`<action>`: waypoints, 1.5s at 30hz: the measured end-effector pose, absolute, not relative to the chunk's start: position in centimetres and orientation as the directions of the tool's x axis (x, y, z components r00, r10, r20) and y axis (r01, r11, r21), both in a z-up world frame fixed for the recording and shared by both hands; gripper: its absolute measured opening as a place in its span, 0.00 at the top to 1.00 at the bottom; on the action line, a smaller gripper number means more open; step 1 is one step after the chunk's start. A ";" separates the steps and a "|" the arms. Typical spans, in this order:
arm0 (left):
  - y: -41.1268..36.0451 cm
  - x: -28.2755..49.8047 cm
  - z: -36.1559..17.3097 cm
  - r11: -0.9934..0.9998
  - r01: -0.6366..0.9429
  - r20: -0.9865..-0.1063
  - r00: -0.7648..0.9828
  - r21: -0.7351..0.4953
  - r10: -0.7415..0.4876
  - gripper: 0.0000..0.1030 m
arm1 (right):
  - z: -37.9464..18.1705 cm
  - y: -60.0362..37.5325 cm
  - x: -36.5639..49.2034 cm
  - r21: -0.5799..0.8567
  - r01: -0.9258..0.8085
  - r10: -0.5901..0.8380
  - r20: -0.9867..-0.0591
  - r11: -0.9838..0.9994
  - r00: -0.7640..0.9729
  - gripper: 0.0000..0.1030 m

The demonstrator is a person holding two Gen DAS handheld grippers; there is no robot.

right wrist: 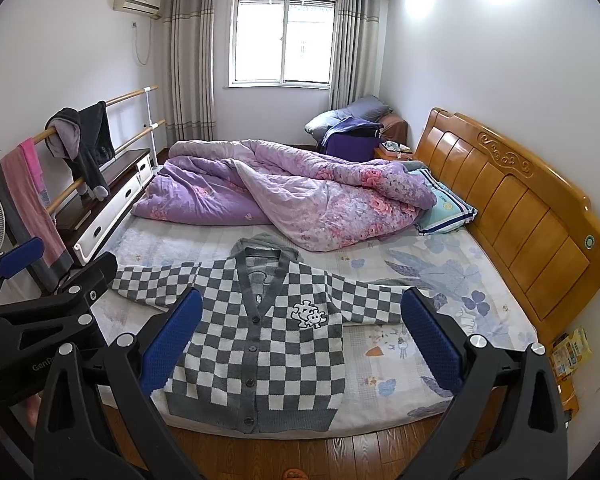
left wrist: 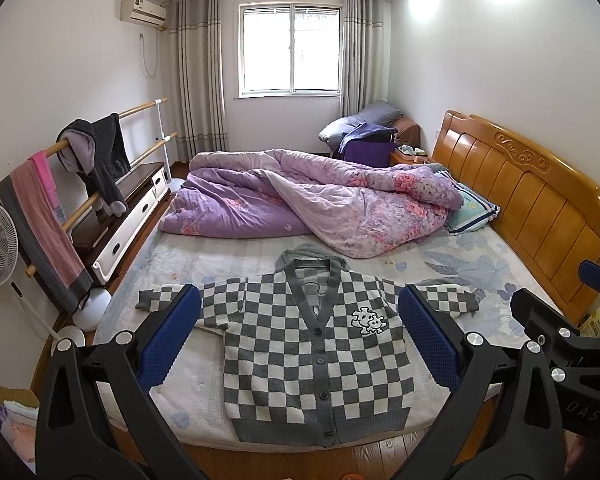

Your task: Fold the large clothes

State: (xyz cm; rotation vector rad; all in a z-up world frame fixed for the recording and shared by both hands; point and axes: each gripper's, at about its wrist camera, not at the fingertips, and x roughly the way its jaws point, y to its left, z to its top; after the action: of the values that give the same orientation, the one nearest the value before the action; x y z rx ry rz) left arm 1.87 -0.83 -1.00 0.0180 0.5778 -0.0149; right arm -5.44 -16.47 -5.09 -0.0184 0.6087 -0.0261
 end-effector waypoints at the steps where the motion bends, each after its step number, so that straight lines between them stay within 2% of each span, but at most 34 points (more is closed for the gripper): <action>1: -0.9 1.9 -1.0 1.000 0.019 -0.547 0.837 0.016 -0.008 0.04 | -5.1 -16.5 -5.4 -0.026 0.018 -0.030 -0.573 0.999 0.819 0.07; 45: -0.5 3.2 -1.5 0.999 0.029 -0.544 0.839 0.016 -0.016 0.04 | -5.1 -16.5 -4.6 -0.033 0.051 -0.061 -0.578 0.998 0.814 0.07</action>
State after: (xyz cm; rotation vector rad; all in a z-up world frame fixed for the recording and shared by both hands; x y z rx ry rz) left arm 3.19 -0.55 -1.50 0.0240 0.5747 -0.0237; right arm -4.58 -16.47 -5.11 -0.0165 0.6170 -0.0598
